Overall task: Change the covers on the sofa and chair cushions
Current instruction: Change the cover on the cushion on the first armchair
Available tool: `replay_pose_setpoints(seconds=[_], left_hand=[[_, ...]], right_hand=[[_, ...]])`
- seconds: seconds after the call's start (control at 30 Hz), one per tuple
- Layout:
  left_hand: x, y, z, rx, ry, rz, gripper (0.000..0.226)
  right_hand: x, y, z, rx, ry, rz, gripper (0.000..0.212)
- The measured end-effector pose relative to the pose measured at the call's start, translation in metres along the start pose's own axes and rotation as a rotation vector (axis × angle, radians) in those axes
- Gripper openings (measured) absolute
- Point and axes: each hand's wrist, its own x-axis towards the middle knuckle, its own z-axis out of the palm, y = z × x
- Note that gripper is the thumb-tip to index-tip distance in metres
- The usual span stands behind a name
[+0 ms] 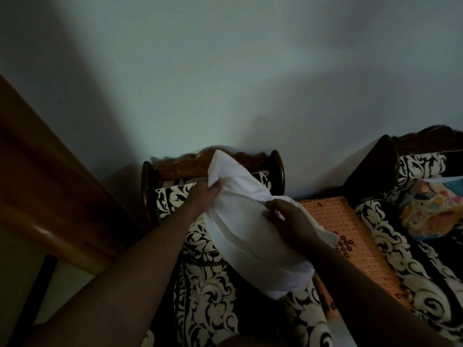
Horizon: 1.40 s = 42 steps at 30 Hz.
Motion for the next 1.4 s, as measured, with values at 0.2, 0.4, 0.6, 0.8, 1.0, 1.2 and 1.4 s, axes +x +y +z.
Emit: replay_pose_setpoints(seconds=[0.2,0.4,0.6,0.8,1.0,1.2,1.4], left_hand=[[-0.018,0.012,0.032,-0.265,0.237,-0.037,0.044],[-0.023,0.019,0.048,-0.470,0.157,-0.071,0.022],[-0.021,0.021,0.046,-0.607,0.195,-0.173,0.031],[-0.024,0.012,0.033,-0.489,0.153,-0.247,0.057],[-0.015,0.009,0.026,-0.352,0.205,-0.286,0.048],[-0.013,-0.009,0.006,0.114,0.225,-0.225,0.048],[-0.012,-0.038,0.008,-0.096,0.009,-0.092,0.056]], right_hand=[[0.008,-0.005,0.024,-0.249,-0.027,0.118,0.014],[0.016,-0.027,0.053,-0.183,0.055,0.187,0.071],[0.020,-0.034,0.066,-0.270,0.204,0.173,0.089],[0.024,-0.046,0.053,-0.053,0.019,0.269,0.080],[0.017,-0.048,0.050,-0.073,0.043,0.224,0.076],[0.014,-0.040,0.028,-0.030,0.192,0.165,0.052],[0.019,-0.027,0.006,0.105,0.386,0.156,0.039]])
